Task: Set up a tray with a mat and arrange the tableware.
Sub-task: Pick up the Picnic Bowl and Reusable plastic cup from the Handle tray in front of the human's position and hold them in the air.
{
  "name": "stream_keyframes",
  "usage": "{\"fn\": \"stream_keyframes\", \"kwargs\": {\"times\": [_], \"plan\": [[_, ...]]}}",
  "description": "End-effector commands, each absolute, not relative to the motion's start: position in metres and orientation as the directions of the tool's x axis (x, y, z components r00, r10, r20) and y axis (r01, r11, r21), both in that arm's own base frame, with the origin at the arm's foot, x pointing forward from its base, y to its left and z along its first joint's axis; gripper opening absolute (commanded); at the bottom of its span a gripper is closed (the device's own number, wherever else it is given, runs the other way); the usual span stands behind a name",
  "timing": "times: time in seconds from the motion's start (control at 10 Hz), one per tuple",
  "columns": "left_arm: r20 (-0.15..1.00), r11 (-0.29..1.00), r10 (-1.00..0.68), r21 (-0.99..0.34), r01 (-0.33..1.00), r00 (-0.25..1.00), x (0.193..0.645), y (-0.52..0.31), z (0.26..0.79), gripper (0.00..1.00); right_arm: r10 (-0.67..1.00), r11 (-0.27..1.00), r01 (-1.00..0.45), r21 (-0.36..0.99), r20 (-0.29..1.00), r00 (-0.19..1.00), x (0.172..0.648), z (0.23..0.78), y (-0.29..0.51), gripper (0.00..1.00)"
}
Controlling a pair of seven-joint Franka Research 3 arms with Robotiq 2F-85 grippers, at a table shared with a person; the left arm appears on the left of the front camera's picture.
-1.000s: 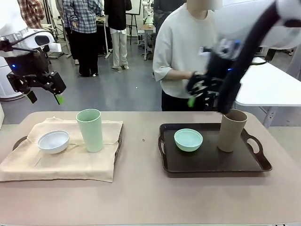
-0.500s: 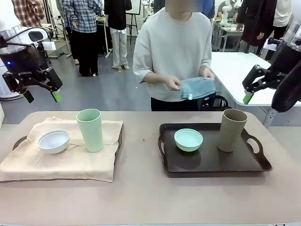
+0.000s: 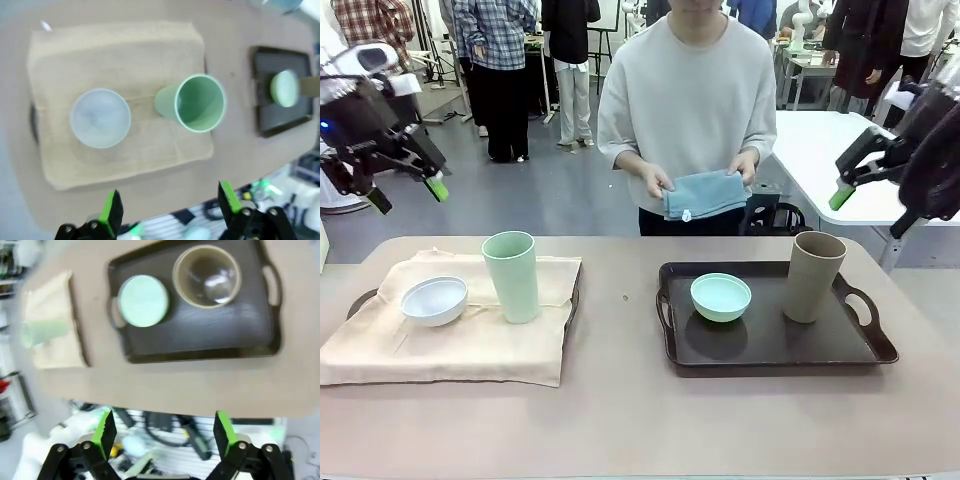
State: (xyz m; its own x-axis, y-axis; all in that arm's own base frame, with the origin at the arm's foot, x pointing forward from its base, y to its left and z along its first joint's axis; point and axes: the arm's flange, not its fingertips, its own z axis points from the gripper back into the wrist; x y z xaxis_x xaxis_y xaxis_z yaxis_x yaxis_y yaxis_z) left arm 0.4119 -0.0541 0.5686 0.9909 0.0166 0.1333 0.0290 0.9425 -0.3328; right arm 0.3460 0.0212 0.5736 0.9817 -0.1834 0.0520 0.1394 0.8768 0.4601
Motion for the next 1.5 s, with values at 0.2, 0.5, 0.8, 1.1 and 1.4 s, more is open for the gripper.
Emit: {"fn": "stream_keyframes", "kwargs": {"times": [0.2, 0.5, 0.8, 1.1, 1.4], "plan": [[0.056, 0.813, 0.105, -0.580, -0.053, 0.993, 0.399, 0.024, 0.566, 1.00, -0.224, 0.595, 0.102, 0.797, 0.042, 0.974, 0.306, 0.542, -0.071, 1.00], [0.014, 0.684, 0.179, -0.721, -0.114, 0.984, 0.393, 0.085, 0.549, 1.00, -0.309, 0.463, 0.129, 0.877, 0.023, 0.951, 0.270, 0.510, -0.133, 1.00], [0.076, 0.601, 0.228, -0.796, -0.078, 0.971, 0.381, 0.122, 0.543, 1.00, -0.365, 0.361, 0.139, 0.922, 0.002, 0.931, 0.248, 0.492, -0.164, 1.00], [0.086, 0.591, 0.169, -0.806, -0.032, 0.982, 0.374, 0.131, 0.532, 1.00, -0.376, 0.352, 0.120, 0.928, 0.023, 0.926, 0.247, 0.503, -0.173, 1.00], [0.075, 0.538, 0.223, -0.841, -0.059, 0.972, 0.367, 0.148, 0.527, 1.00, -0.349, 0.353, 0.105, 0.930, 0.027, 0.937, 0.260, 0.503, -0.160, 1.00]]}}
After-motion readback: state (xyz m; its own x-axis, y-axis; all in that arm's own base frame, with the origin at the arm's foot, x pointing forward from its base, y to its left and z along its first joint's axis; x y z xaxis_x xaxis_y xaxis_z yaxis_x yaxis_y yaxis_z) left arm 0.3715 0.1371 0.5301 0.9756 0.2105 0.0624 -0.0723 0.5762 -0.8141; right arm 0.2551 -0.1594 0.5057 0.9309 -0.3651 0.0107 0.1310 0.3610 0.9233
